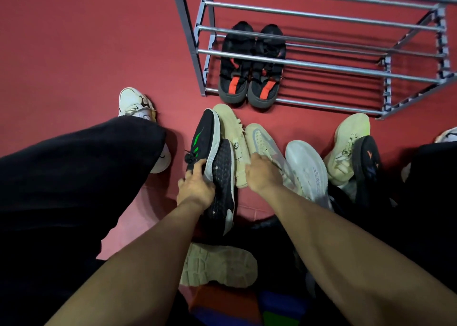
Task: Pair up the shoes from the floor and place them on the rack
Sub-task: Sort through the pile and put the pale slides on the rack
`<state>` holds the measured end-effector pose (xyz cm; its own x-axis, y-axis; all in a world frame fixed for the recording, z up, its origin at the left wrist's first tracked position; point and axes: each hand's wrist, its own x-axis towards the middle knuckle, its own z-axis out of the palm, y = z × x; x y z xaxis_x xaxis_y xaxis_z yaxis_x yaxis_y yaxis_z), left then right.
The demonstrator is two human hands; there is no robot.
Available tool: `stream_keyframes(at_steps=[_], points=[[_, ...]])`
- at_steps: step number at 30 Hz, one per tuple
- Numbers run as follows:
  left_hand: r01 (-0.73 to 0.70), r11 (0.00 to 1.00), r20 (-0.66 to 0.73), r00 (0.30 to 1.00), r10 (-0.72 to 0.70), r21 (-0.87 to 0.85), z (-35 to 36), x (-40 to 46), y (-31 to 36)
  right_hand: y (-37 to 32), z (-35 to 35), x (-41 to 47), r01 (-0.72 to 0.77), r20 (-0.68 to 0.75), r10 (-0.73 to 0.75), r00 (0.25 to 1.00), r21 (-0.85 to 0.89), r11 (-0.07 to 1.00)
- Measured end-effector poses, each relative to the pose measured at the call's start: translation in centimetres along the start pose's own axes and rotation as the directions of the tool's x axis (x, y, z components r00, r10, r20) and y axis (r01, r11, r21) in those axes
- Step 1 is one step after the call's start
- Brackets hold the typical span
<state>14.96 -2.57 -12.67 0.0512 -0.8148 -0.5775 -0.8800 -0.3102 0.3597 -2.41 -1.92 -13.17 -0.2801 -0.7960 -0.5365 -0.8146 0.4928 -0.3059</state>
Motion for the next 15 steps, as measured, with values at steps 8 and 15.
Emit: stream_keyframes(at_steps=[8,15], points=[[0.067,0.997,-0.311,0.949,-0.053,0.032,-1.0,-0.5,3.6,4.8,-4.9,-2.7,0.099,-0.421,-0.031,0.907,0.14,0.985],[-0.192,0.97,-0.162,0.972,0.168,-0.149,1.9,-3.0,8.3,13.1,-8.0,-6.9,0.0,-0.488,0.163,0.857,0.317,0.948]])
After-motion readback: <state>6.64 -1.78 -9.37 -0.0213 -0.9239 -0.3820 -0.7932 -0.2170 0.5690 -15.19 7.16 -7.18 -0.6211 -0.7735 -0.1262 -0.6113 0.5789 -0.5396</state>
